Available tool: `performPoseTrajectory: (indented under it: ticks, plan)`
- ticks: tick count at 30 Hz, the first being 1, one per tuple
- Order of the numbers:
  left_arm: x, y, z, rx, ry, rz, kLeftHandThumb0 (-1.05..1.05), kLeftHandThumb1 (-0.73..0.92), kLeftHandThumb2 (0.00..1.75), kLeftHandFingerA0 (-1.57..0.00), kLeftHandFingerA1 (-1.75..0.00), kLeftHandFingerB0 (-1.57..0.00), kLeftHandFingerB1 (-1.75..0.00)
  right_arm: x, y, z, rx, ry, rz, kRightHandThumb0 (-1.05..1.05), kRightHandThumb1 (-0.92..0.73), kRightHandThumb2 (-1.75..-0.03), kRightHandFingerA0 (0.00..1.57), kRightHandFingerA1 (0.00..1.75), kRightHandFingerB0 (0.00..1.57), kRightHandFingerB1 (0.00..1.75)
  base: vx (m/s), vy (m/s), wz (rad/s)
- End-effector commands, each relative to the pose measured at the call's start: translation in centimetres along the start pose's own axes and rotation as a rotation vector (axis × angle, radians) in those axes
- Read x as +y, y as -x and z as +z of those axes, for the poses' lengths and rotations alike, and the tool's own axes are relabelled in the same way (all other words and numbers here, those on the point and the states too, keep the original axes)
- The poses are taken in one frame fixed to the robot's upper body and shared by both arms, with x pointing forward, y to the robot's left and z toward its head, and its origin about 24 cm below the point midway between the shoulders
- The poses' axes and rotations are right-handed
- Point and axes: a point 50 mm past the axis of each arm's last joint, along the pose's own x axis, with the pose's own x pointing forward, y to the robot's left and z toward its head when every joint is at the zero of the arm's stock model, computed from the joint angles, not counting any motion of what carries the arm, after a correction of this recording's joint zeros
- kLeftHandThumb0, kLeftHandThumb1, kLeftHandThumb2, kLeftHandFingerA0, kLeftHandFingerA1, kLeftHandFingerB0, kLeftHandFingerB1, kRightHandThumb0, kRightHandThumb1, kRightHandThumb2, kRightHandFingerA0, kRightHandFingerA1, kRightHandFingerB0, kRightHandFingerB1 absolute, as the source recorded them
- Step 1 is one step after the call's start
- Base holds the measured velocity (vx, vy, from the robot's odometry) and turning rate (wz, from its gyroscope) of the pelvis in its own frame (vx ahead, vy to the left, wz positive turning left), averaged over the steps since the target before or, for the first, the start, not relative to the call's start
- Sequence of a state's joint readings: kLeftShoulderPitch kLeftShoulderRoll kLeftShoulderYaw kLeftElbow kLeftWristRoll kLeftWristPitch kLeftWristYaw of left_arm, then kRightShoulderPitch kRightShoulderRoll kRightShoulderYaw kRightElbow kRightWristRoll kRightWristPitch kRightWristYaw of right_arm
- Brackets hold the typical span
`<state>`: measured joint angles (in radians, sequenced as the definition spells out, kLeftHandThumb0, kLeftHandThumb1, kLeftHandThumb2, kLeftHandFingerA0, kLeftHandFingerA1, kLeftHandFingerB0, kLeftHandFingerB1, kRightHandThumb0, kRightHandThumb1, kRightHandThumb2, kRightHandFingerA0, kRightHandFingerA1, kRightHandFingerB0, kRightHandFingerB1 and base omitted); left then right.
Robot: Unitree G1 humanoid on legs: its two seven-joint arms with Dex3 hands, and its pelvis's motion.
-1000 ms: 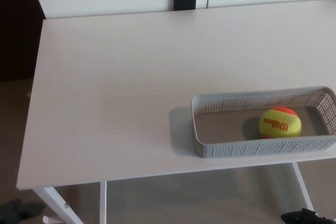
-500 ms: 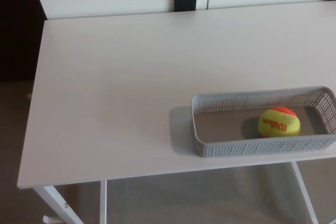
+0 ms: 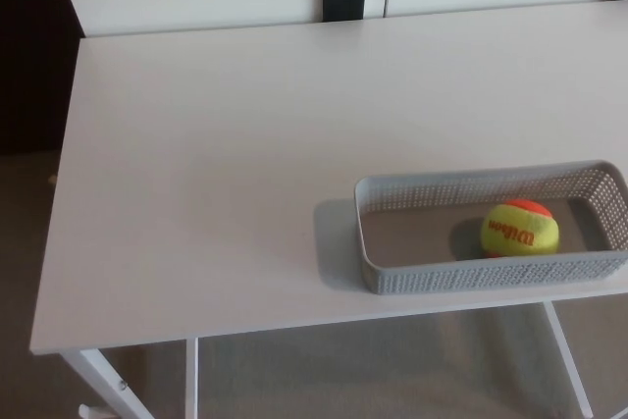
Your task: The robot walk towards a table in front and uses its left hand to pickup a tennis ball on the left side and put it in a container on the right hand side
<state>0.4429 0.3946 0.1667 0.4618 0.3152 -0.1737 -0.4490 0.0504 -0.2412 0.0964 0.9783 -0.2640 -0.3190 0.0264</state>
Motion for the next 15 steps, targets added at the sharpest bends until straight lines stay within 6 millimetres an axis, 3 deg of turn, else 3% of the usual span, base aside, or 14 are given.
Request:
performPoseTrajectory:
  ticks: [1,15]
  plan:
    - [0.61,-1.75,-1.58,0.046,-0.019,0.164,-0.70,0.67,0.61,-0.29,-0.35,-0.24,-0.30,-1.55,-0.02,0.20,-0.030,-0.066,-0.064,-0.58,-0.69,-0.65,0.37,0.82,0.30,0.54,0.00,0.000,0.00]
    - [-0.11,-2.17,-2.18,0.023,-0.004,0.143,-0.69,0.69,0.61,-0.28,-0.34,-0.23,-0.30,-1.61,0.16,0.18,-0.035,-0.050,-0.062,-0.59,-0.68,-0.65,0.40,0.82,0.32,0.53,0.00,0.000,0.00]
